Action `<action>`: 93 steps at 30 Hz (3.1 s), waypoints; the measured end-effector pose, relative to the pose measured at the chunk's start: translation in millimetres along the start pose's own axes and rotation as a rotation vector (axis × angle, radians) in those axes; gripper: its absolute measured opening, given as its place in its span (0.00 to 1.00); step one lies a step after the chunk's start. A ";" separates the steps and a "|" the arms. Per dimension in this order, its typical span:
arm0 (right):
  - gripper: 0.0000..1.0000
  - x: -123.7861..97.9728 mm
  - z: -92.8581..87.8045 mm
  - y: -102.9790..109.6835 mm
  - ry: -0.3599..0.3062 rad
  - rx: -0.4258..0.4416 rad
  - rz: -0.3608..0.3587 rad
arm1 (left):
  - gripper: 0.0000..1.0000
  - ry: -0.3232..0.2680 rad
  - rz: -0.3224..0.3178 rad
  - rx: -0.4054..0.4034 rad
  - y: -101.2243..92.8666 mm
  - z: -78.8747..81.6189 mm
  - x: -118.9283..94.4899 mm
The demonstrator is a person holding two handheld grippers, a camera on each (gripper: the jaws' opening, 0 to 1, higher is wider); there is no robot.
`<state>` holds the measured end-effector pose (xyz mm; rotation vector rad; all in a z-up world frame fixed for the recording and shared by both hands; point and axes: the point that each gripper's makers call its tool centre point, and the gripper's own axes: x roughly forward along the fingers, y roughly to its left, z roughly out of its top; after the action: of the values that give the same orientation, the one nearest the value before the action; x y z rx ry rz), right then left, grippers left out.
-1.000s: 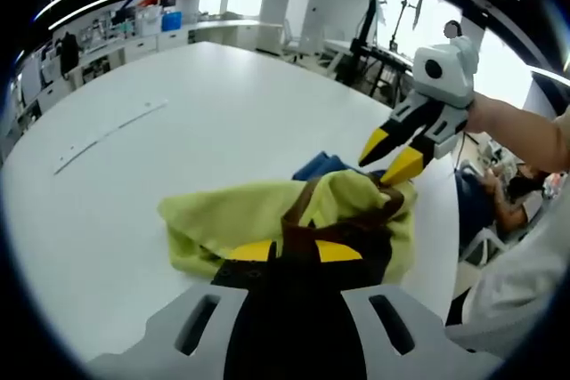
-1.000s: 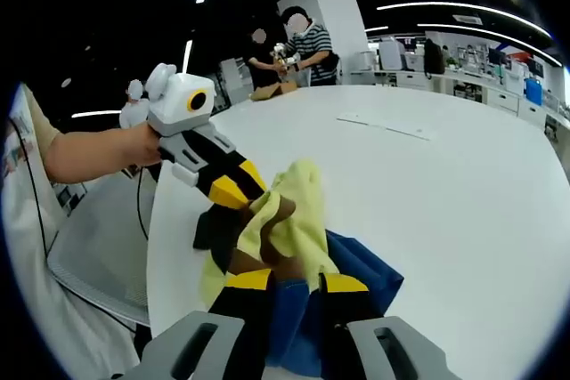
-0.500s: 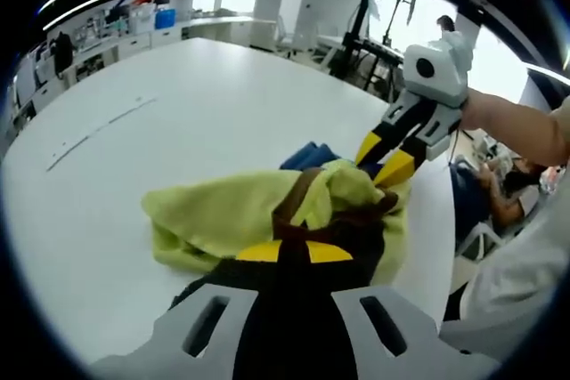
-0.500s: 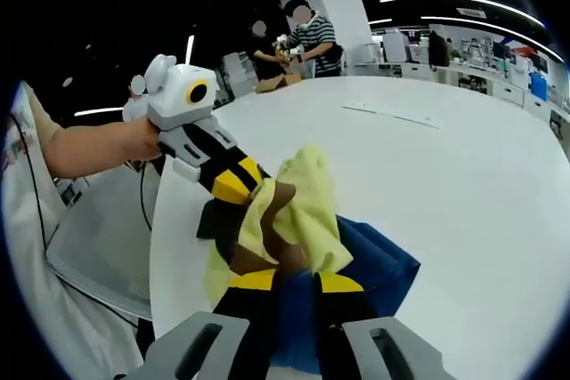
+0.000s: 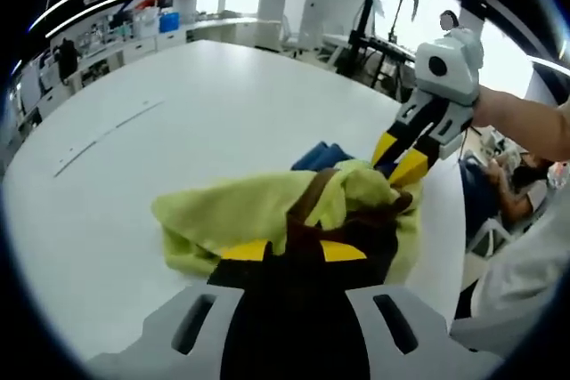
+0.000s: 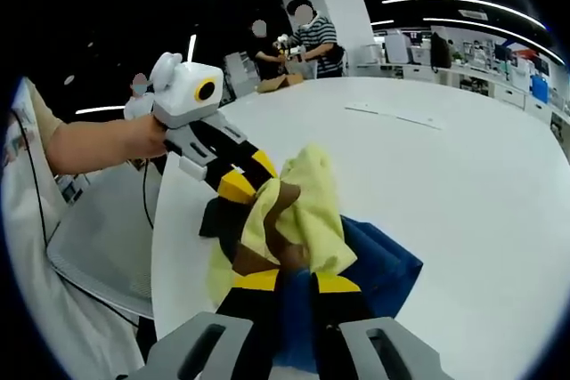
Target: Fold the garment on the visible template until the final outline fits inside the template.
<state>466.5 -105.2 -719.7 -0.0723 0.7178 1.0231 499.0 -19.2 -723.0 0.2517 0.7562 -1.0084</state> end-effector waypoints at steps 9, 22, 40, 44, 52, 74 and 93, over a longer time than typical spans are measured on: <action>0.08 -1.0 -0.2 1.5 0.001 -0.002 0.001 | 0.20 0.030 0.005 -0.062 8.3 -6.0 3.3; 0.06 -0.3 0.9 4.4 0.000 -0.010 0.001 | 0.08 0.055 -0.034 -0.075 -1.9 -10.6 7.4; 0.00 -13.4 9.3 6.8 -0.032 -0.027 -0.008 | 0.00 -0.002 0.015 0.009 -4.5 -5.8 -14.1; 0.00 -17.3 13.2 7.4 -0.042 -0.032 -0.011 | 0.00 -0.030 0.031 0.011 -3.1 0.6 -22.5; 0.00 -30.2 28.0 6.2 -0.078 -0.051 -0.035 | 0.00 -0.107 0.065 -0.006 1.2 16.1 -42.5; 0.00 -41.4 44.6 4.3 -0.108 -0.074 -0.065 | 0.00 -0.216 0.134 -0.011 6.4 40.8 -69.5; 0.00 -68.5 86.4 -12.4 -0.245 -0.067 -0.137 | 0.00 -0.284 0.190 -0.016 19.0 60.6 -85.7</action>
<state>499.1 -131.0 -616.8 -0.0519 0.4491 0.9056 515.9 16.9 -624.0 0.1589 0.4727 -0.8356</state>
